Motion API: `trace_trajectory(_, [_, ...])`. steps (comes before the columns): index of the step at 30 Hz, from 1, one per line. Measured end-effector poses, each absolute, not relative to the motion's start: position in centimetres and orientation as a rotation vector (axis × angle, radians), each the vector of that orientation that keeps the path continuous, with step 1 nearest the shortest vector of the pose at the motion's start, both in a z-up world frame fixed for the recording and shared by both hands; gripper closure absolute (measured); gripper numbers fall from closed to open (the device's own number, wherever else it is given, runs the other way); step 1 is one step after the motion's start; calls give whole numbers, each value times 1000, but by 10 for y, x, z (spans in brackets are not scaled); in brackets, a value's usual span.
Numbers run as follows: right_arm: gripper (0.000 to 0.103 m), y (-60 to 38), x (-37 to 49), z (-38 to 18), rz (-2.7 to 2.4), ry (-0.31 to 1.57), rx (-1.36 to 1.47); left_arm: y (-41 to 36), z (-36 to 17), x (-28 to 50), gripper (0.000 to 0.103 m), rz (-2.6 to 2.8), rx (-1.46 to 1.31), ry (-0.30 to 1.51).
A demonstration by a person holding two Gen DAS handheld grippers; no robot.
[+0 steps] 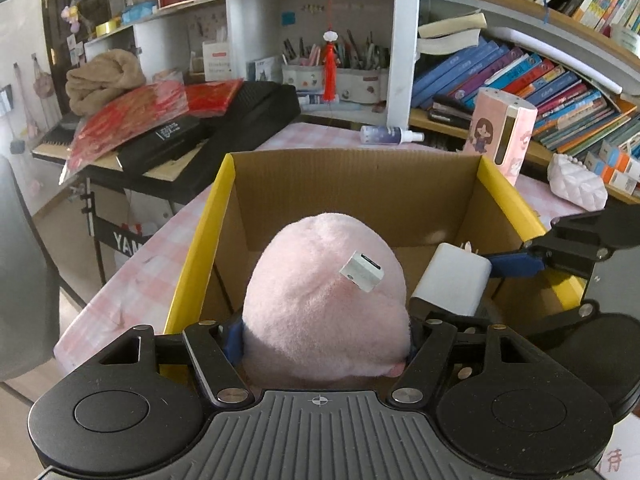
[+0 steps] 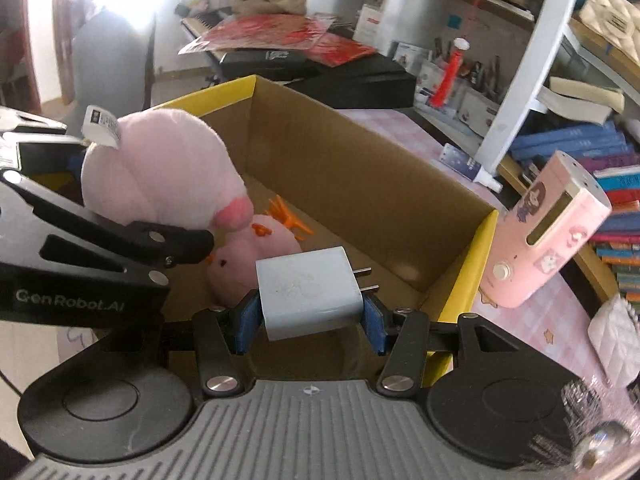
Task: Organize objects
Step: 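Open the left tool releasing the pig while the right tool drops the charger into the box, then withdraw both tools from the box toward the small items on the mat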
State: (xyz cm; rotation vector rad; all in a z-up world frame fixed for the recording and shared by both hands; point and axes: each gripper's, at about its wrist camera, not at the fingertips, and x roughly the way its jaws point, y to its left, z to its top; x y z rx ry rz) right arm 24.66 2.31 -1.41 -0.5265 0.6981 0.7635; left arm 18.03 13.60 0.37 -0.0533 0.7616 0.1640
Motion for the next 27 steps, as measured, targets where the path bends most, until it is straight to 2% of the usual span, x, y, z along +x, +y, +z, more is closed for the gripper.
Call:
trace_trajectory(15, [53,21,254,-14,801,688,-546,138,6,181,25,183,-64,744])
trace_trajectory(19, [44,18,252,-11,798,669,-521,137,16,175,18,181,-59,685])
trace_trajectory(27, [40,9,238,10,759,613,-456,138,38,159,18,186,-93,605])
